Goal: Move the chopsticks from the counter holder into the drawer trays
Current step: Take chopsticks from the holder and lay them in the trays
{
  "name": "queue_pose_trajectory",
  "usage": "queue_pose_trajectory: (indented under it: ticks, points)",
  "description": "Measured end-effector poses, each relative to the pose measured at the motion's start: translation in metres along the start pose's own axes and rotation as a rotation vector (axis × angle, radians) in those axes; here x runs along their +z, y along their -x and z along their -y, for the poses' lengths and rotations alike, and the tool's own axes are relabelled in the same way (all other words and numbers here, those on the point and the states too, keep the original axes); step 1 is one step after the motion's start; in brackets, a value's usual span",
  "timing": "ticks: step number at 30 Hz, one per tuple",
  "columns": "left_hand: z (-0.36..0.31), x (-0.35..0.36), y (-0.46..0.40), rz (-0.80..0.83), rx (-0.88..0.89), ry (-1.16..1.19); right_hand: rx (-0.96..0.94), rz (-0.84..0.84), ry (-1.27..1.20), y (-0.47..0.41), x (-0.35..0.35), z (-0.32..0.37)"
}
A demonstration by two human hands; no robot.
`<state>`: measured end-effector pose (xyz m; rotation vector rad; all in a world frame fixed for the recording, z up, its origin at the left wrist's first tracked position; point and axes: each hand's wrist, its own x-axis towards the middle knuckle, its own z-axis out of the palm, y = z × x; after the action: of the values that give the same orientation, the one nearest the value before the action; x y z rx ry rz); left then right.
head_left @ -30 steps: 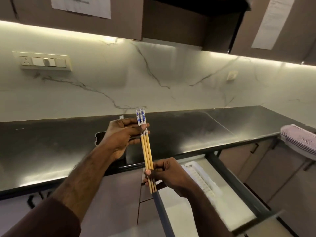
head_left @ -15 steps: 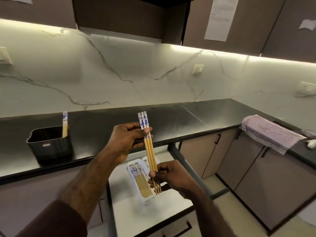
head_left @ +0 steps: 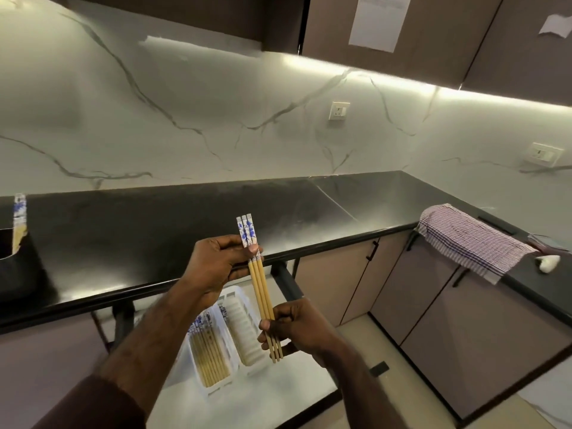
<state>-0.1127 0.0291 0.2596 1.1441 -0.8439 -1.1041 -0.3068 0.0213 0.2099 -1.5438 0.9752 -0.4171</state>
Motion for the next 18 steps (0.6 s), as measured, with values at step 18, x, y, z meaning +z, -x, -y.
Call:
queue_pose_trajectory:
  ticks: [18]
  points:
    - [0.139,-0.017,-0.115,-0.149,-0.287,-0.179,0.246,0.033,0.165,-0.149,-0.024,-0.119]
